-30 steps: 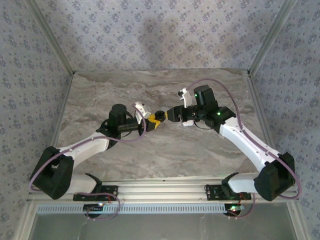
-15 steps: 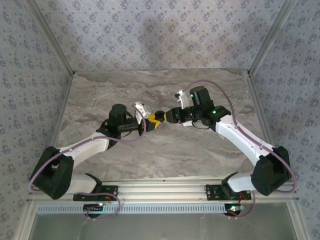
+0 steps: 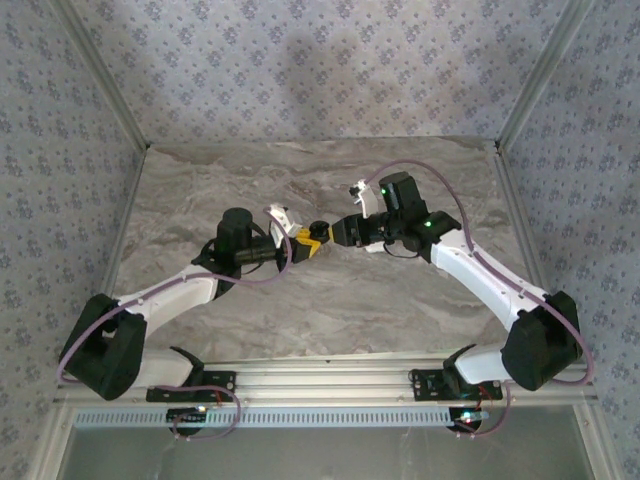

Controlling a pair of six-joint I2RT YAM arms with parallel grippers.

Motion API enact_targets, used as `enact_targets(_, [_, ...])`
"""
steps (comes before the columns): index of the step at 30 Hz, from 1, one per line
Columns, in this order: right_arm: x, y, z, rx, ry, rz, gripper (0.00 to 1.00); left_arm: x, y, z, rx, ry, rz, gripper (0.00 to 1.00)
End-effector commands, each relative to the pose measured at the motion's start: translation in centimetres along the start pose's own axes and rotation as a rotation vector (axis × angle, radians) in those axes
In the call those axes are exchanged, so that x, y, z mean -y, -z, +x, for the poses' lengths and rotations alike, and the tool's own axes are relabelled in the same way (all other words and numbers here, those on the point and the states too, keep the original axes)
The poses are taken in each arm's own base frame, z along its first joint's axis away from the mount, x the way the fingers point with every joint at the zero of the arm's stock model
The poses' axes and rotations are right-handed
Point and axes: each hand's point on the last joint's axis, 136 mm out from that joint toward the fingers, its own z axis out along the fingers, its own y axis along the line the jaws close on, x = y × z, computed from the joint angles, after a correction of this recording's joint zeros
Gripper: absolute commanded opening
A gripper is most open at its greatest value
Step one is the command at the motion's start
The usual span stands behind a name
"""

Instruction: Insert the wireless bluetooth earbuds into the charging case

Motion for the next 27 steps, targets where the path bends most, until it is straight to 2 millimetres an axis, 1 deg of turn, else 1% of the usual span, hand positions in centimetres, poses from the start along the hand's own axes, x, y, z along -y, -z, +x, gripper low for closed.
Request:
enact_targets(1, [-1.0,1.1,-1.2,0.033,0.019,-0.005,0.39,0.6,0.4,-2.1,0.042,-0.049,0.008,0.16])
enact_targets(6, [-1.1,1.5,-1.8,0.044,0.009,0.016,0.45,0.3,0.4,-1.9,0.036,-0.043,-0.011,0.16])
enact_targets(8, [-0.4,1.6,-1.9,0.041,-0.015,0.061,0.45,-0.3,0.5,-1.6,0.026,-0.030,-0.042,0.16])
enact_targets(9, [0.1,1.5,-1.6,0.029,-0.035,0.086,0.45,-0.6,0.6,-1.5,0.024,-0.022,-0.056,0.16])
enact_targets(10, [-0.2,2.1,-2.7,0.049,-0.039,0.103,0.45,-1.1,0.7,-1.3,0.018,-0.008,-0.081,0.15])
enact_targets(12, [0.7,2.2,-2.9,0.043,-0.092,0.162,0.45,-2.2,1.0,-0.5,-0.006,0.028,-0.132,0.14])
enact_targets(15, [1.6,1.9,-2.6,0.007,-0.132,0.251,0.45,-4.1,1.8,0.4,-0.025,0.086,-0.226,0.14])
enact_targets(16, [2.0,1.8,-2.1,-0.027,-0.148,0.285,0.45,-4.7,2.1,0.7,-0.026,0.109,-0.258,0.15])
enact_targets(19, [2.8,0.7,-1.4,-0.098,-0.161,0.361,0.45,-6.7,3.3,1.6,-0.011,0.198,-0.349,0.15])
enact_targets(22, [3.5,-1.0,-1.0,-0.157,-0.190,0.405,0.45,-9.3,5.0,3.2,-0.015,0.309,-0.482,0.15])
enact_targets(24, [3.9,-2.5,-0.6,-0.190,-0.217,0.417,0.46,-10.7,6.4,4.2,0.005,0.380,-0.559,0.15])
enact_targets(27, [4.6,-4.9,0.4,-0.247,-0.256,0.436,0.46,-12.1,8.3,5.0,0.035,0.439,-0.648,0.15])
